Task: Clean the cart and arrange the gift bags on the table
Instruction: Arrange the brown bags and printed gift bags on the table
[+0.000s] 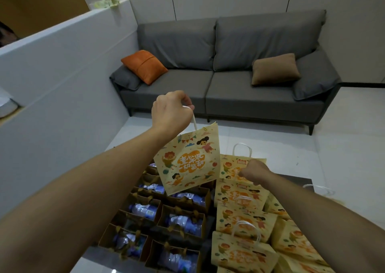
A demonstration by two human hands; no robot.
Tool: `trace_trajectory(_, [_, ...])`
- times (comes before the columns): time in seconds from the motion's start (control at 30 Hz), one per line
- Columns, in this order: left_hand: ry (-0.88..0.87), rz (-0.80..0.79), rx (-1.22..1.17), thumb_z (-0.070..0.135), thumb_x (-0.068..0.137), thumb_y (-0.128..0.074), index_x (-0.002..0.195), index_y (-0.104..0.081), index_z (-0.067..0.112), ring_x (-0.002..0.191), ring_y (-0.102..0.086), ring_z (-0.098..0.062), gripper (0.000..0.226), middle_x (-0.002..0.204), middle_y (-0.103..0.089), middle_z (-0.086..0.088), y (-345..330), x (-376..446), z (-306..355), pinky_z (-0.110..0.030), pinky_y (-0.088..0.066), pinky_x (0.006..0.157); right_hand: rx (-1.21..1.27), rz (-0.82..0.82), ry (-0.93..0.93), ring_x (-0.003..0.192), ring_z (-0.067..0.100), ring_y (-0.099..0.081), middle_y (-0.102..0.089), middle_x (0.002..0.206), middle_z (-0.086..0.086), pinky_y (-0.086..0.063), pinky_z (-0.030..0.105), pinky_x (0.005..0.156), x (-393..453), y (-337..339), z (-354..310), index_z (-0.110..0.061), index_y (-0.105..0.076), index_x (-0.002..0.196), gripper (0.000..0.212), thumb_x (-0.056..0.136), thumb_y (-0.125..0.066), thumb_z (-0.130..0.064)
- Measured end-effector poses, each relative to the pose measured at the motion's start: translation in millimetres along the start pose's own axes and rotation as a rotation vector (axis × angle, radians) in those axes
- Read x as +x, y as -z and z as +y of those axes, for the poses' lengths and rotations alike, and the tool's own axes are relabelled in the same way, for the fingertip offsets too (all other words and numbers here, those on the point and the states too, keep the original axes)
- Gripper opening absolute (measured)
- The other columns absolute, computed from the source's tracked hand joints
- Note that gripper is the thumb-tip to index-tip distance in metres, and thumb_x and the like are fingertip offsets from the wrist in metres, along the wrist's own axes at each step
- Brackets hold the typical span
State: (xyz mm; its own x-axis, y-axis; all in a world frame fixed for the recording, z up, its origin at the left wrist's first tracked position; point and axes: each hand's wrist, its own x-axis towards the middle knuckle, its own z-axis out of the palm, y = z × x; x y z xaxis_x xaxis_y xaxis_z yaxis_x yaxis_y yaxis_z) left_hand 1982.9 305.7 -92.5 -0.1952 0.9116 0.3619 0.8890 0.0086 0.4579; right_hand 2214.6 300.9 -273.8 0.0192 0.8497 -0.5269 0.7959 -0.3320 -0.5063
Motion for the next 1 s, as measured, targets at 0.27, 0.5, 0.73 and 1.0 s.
trace_trajectory(0.27, [-0.162, 0.045, -0.050, 0.029, 0.089, -0.072, 0.093, -0.071, 0.023, 0.081, -0.057, -0.016, 0.007, 0.082, -0.060, 0.006, 22.0, -2.2, 36.6, -0.030, -0.040, 0.067, 0.148, 0.330, 0.302, 0.114, 0.020, -0.062, -0.064, 0.128, 0.003, -0.054, 0.036, 0.096, -54.8, 64.8, -62.8, -0.017, -0.061, 0.134, 0.051, 0.086, -0.078, -0.025])
trace_trajectory(0.5, [-0.295, 0.078, -0.193, 0.018, 0.085, -0.068, 0.100, -0.070, 0.024, 0.090, -0.052, -0.013, 0.016, 0.098, -0.062, 0.006, 47.9, -5.5, 99.0, -0.032, -0.046, 0.080, 0.314, 0.320, 0.681, 0.096, 0.004, -0.065, -0.072, 0.100, -0.009, -0.052, 0.024, 0.082, -141.8, 128.1, -125.0, -0.025, -0.072, 0.105, 0.024, 0.083, -0.082, -0.029])
trace_trajectory(0.73, [-0.430, -0.104, -0.297, 0.019, 0.071, -0.069, 0.102, -0.064, 0.028, 0.083, -0.062, -0.019, 0.033, 0.082, -0.065, 0.004, 52.9, -3.9, 166.9, -0.033, -0.050, 0.069, 0.321, 0.516, 0.578, 0.055, 0.016, -0.057, -0.055, 0.043, -0.012, -0.048, 0.036, 0.055, -162.7, 193.3, -107.2, -0.023, -0.058, 0.055, 0.036, 0.084, -0.071, -0.005])
trace_trajectory(1.0, [-0.620, -0.411, -0.211, 0.025, 0.079, -0.071, 0.112, -0.055, 0.028, 0.086, -0.063, -0.018, 0.037, 0.097, -0.067, 0.002, 12.2, -2.4, 181.2, -0.043, -0.057, 0.078, 0.053, 0.660, 0.482, 0.054, 0.011, -0.045, -0.047, 0.055, 0.000, -0.038, 0.028, 0.051, -176.1, 236.6, -63.9, -0.010, -0.058, 0.058, 0.023, 0.075, -0.072, -0.003])
